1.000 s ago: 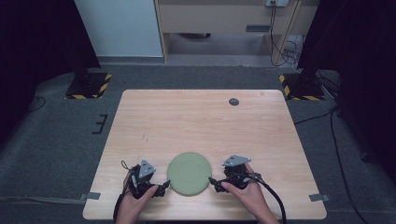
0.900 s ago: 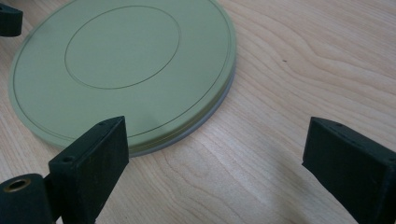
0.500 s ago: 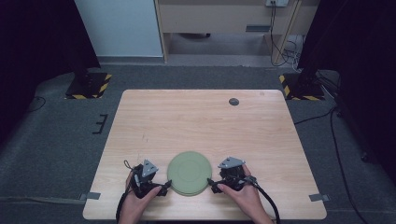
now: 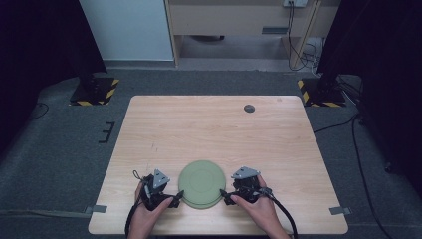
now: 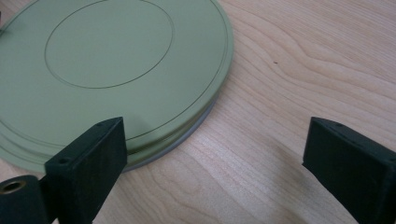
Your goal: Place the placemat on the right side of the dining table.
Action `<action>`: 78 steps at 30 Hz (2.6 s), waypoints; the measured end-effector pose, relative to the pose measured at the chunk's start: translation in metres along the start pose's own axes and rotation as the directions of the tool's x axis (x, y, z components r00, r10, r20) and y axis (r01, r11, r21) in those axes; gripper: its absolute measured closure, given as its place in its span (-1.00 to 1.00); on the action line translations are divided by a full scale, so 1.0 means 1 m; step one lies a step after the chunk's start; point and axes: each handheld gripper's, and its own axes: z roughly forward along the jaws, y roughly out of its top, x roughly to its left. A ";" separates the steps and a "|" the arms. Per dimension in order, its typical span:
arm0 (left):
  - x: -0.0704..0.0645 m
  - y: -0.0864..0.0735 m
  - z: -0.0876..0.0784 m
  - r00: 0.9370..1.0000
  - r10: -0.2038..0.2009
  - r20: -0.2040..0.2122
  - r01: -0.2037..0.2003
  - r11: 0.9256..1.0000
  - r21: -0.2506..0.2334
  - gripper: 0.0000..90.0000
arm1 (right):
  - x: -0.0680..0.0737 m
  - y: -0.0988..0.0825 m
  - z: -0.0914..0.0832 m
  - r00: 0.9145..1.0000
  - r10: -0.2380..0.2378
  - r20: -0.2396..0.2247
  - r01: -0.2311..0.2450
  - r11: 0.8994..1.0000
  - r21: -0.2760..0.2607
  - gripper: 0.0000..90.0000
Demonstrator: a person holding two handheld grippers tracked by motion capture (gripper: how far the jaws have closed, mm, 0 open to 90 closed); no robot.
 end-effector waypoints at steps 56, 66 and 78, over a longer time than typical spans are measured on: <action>-0.008 0.004 0.006 1.000 0.005 -0.030 -0.005 1.000 -0.016 -0.95 | 0.009 0.003 0.002 1.000 0.002 0.016 -0.002 1.000 -0.009 -0.81; -0.008 0.004 0.005 1.000 0.000 -0.007 0.000 1.000 -0.020 -0.95 | 0.001 0.026 -0.006 0.998 -0.004 -0.069 0.007 0.998 0.055 -0.87; -0.018 0.005 0.008 0.999 0.038 0.008 -0.037 0.999 -0.009 -1.00 | -0.015 0.079 0.007 0.991 -0.023 -0.130 0.039 0.991 0.129 -0.87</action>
